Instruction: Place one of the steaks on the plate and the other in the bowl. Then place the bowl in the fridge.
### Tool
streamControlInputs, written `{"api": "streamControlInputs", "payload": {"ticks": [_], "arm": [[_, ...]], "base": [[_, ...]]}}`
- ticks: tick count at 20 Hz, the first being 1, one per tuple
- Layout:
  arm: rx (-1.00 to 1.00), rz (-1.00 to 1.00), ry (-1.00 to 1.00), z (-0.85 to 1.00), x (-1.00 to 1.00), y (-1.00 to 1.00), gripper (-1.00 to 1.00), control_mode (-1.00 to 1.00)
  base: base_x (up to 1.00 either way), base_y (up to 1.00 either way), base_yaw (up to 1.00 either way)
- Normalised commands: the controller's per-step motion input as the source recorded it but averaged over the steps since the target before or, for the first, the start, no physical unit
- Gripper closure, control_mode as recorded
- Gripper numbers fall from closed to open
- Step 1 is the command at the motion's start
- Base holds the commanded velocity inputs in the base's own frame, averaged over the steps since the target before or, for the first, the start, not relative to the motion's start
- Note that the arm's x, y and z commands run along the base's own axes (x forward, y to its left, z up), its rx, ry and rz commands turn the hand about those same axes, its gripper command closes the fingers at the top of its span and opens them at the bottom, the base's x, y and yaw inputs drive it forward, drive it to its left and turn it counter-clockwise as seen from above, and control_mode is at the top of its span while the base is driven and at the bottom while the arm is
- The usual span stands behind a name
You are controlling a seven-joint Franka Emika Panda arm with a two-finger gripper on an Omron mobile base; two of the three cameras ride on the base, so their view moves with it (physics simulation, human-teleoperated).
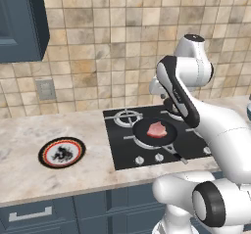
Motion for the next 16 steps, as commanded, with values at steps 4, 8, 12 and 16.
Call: {"api": "streamControlInputs", "payload": {"ticks": [4, 8, 12, 16], "arm": [[0.01, 0.0, -0.01, -0.21, 0.0, 0.0, -1.0, -1.0], [0.05, 0.0, 0.0, -0.35, 0.0, -0.13, -1.0, -1.0], [0.05, 0.0, 0.0, -0.3, 0.02, -0.21, -1.0, -1.0], [0.0, -0.03, 0.0, -0.27, 0.09, -0.24, -1.0, -1.0]], "base": [[0.0, 0.0, 0.0], [0.0, 0.0, 0.0], [0.0, 0.0, 0.0], [0.0, 0.0, 0.0]]}}
